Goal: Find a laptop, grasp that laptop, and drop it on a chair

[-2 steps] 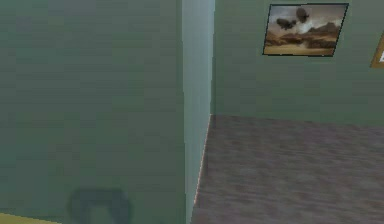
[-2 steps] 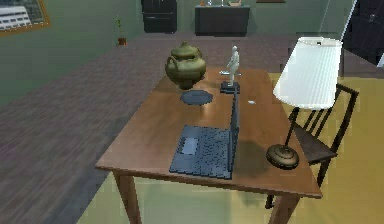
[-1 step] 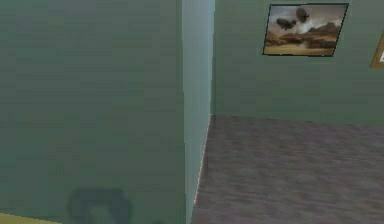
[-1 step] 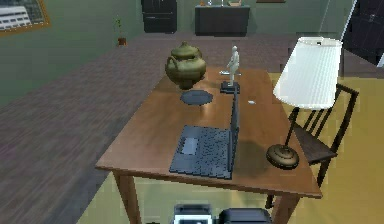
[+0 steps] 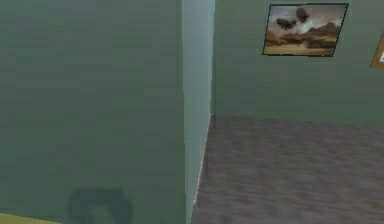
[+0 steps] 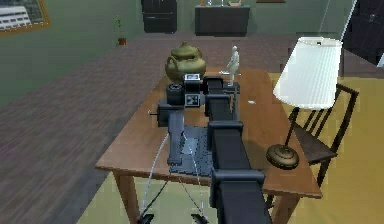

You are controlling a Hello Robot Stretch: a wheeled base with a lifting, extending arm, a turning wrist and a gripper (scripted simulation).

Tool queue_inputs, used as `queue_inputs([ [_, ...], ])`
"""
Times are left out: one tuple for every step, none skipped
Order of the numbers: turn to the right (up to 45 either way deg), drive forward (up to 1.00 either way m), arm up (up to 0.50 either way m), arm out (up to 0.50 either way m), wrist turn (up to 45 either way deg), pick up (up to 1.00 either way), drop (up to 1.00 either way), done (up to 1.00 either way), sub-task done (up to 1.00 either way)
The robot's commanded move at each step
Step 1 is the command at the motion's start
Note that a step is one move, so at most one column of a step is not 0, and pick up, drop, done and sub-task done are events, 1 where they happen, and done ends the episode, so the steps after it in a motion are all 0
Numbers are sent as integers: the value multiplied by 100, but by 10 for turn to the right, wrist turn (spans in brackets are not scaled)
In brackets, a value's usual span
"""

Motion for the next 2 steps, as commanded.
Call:
queue_inputs([
  [0, 0, 0, 0, 450, 0, 0, 0, 0],
  [0, 0, 0, 0, 450, 0, 0, 0, 0],
])
